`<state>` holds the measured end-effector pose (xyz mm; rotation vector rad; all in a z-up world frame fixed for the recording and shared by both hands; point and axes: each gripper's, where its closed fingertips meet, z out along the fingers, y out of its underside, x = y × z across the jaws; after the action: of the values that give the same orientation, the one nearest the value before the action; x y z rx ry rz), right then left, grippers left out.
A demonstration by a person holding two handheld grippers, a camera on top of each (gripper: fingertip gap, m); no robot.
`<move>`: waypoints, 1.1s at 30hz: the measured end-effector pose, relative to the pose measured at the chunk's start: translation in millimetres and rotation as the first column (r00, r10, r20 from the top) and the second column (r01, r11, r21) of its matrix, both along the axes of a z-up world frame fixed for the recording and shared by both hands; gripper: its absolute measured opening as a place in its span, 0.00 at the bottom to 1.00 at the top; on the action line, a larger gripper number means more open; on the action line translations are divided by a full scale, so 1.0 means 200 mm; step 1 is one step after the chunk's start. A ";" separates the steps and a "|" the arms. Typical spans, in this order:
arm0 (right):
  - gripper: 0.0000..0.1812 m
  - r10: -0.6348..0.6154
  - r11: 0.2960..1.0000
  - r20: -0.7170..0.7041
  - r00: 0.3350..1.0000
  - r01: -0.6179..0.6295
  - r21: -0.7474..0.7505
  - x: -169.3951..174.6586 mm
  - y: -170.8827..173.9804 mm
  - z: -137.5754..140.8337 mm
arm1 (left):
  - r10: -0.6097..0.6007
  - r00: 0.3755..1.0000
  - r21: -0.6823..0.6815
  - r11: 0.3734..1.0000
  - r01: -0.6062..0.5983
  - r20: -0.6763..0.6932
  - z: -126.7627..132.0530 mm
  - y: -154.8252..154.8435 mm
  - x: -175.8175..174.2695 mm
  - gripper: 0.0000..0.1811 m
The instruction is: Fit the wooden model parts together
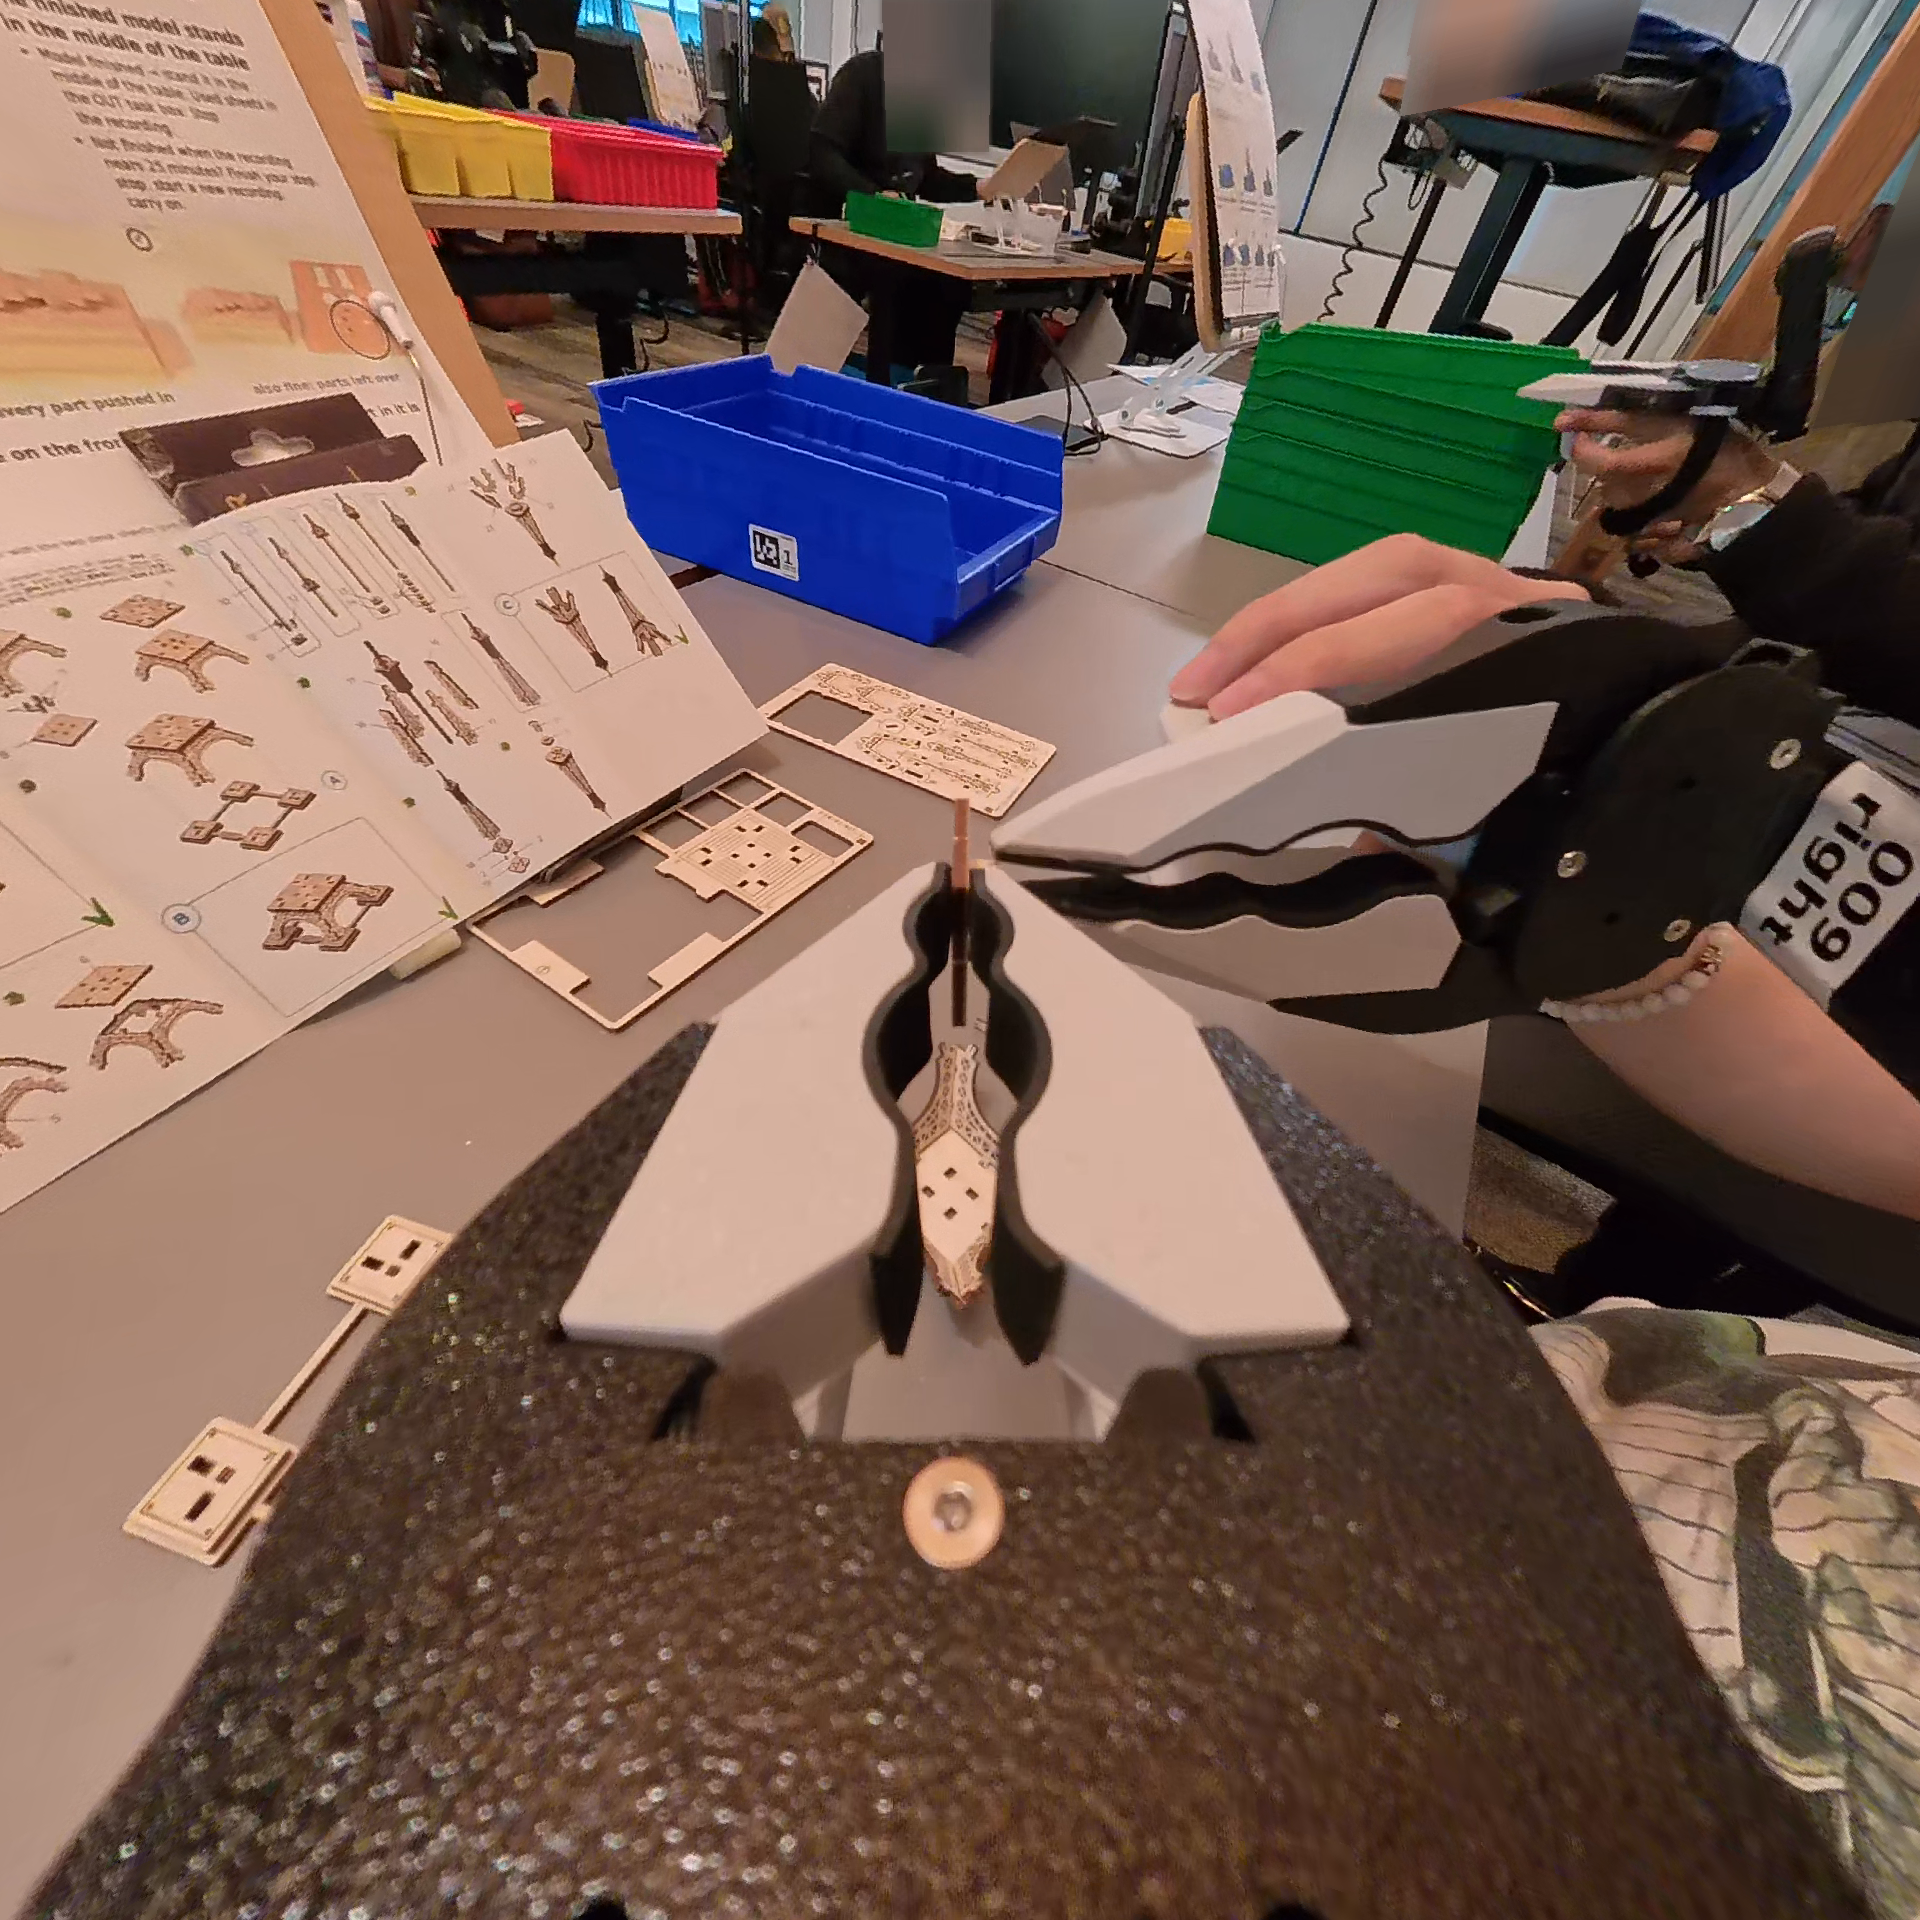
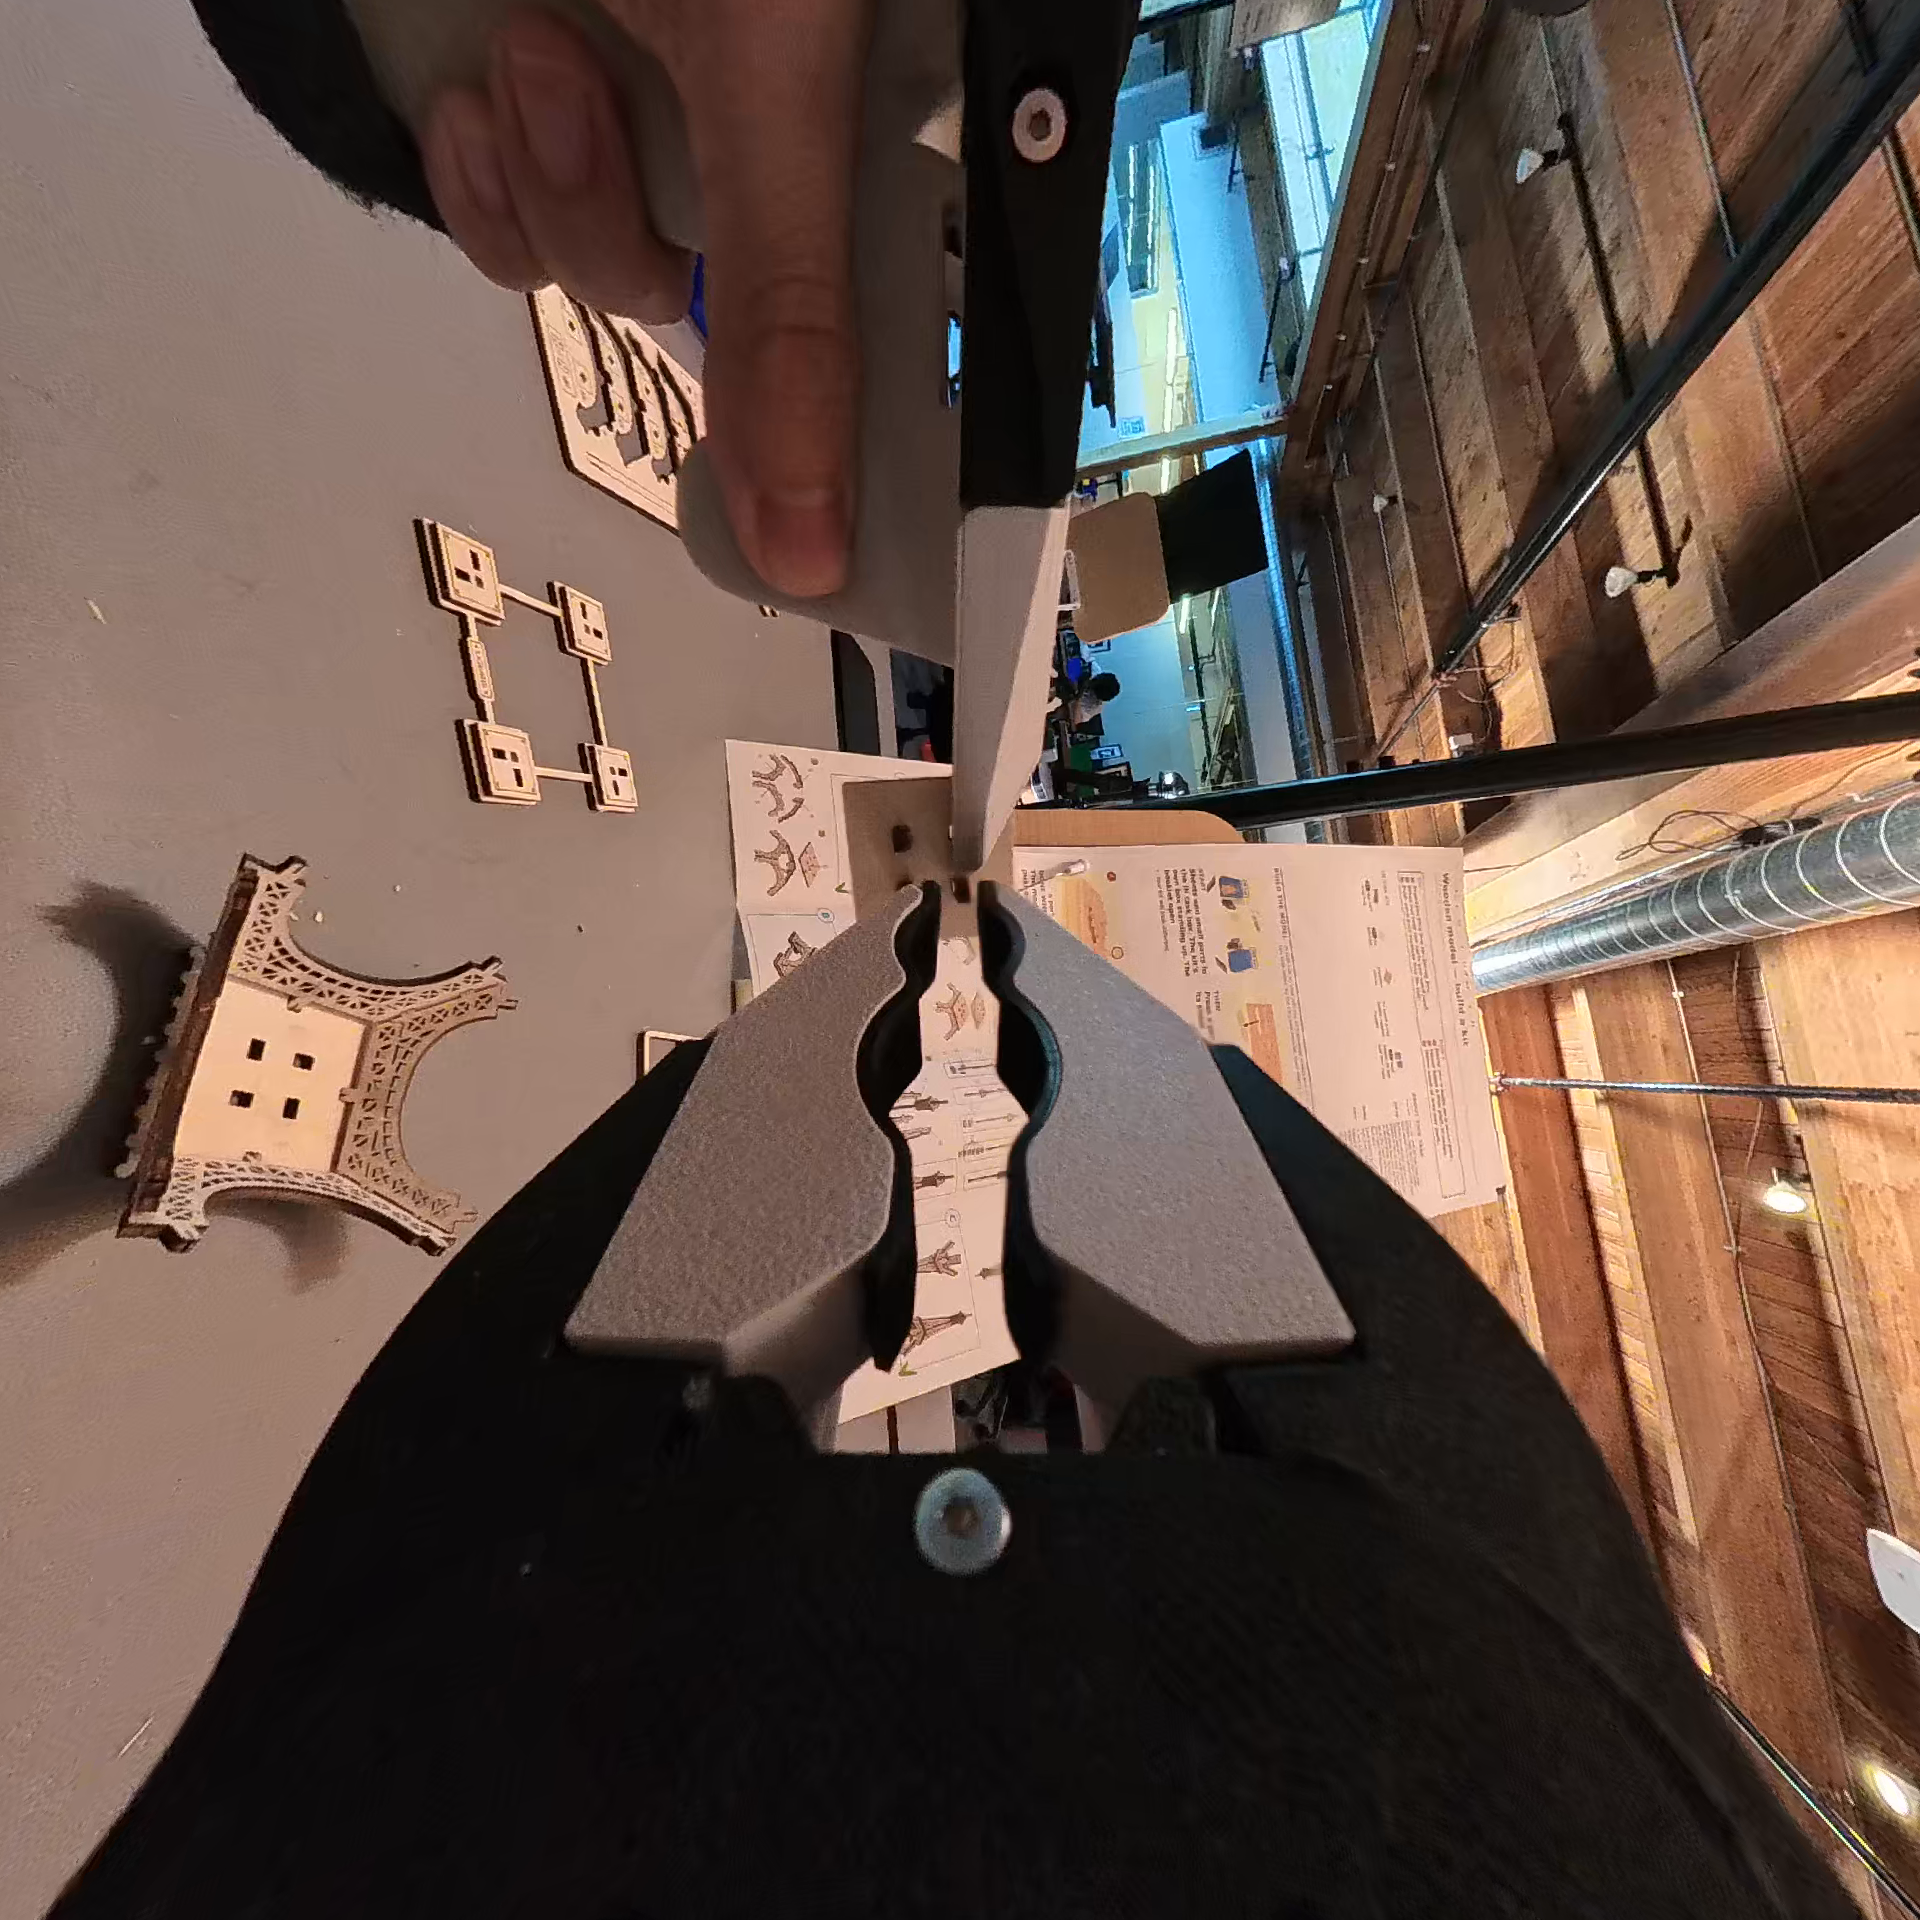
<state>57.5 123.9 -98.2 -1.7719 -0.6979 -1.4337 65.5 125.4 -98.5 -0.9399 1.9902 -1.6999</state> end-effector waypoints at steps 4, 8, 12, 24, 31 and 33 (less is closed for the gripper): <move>0.00 -0.007 1.000 0.006 1.000 0.007 -0.024 0.01 0.00 -0.01 | -0.005 1.000 0.009 1.000 0.005 -0.010 -0.01 -0.01 0.00 0.00; 0.00 -0.012 0.999 0.011 1.000 0.012 -0.046 0.01 -0.01 -0.02 | 0.001 1.000 0.019 1.000 -0.001 0.003 -0.01 -0.01 0.00 0.00; 0.00 -0.014 0.997 -0.051 0.999 0.010 -0.075 0.02 -0.01 -0.04 | 0.016 1.000 0.075 0.997 -0.018 0.027 -0.03 -0.01 0.01 0.00; 0.00 -0.010 0.979 0.119 0.993 0.034 -0.201 0.01 0.02 -0.04 | 0.018 1.000 0.058 0.998 -0.017 -0.002 -0.03 0.02 0.01 0.00; 0.00 -0.036 0.986 0.042 0.998 0.043 -0.163 0.02 0.01 -0.02 | 0.013 1.000 0.044 0.999 -0.013 0.010 -0.02 0.01 0.01 0.00; 0.00 -0.044 0.980 0.100 0.994 0.062 -0.188 0.02 0.01 -0.04 | 0.019 1.000 0.045 0.999 -0.019 0.008 -0.03 0.01 0.02 0.00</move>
<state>62.4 125.7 -105.5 -1.8889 -0.8695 -1.5395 69.0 127.5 -104.3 -0.9328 2.0001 -1.6386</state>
